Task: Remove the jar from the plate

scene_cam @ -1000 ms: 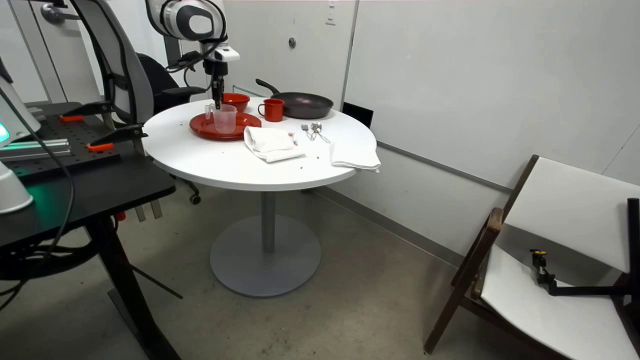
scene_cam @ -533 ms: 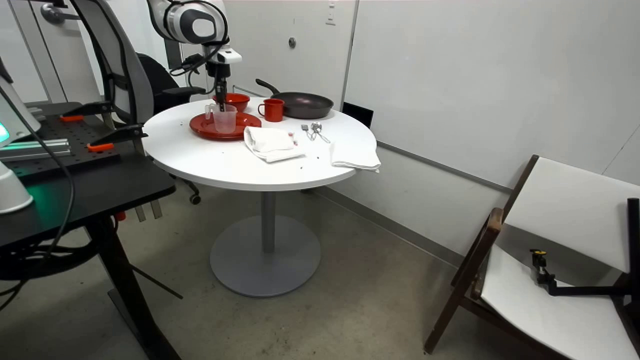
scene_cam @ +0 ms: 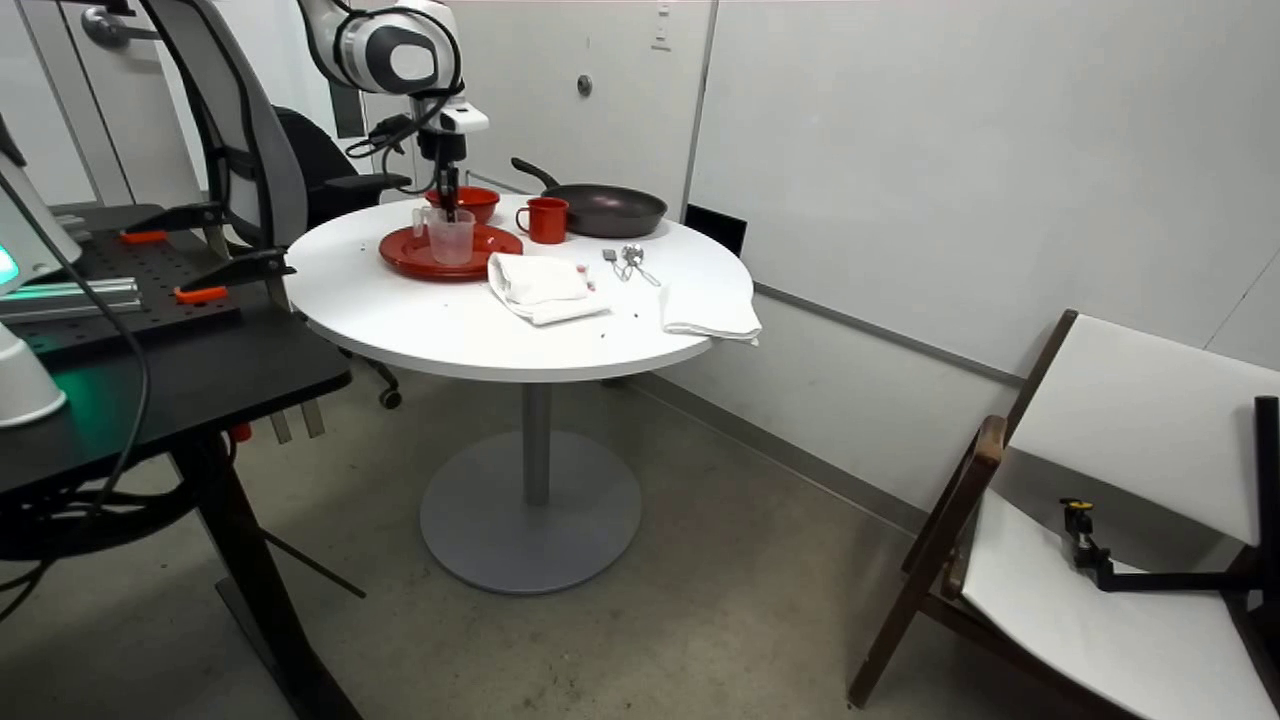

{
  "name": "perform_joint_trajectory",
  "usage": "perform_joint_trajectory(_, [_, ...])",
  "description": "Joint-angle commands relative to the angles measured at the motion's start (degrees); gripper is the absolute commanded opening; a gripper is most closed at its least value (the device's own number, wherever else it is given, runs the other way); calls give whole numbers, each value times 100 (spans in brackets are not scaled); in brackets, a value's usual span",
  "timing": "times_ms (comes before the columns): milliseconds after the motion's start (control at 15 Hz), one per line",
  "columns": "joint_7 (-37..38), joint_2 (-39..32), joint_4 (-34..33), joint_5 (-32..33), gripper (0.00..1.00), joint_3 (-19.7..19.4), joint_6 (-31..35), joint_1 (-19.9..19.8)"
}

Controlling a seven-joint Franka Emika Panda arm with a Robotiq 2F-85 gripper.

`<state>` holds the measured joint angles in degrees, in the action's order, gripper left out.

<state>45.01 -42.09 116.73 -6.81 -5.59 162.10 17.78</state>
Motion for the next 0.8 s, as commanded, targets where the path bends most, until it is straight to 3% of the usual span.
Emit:
perform_joint_trajectory(0, [99,-22,-91,-25,0,-153,-126,101])
perform_joint_trajectory(733, [65,691,319,66,1,-346,-583,-7])
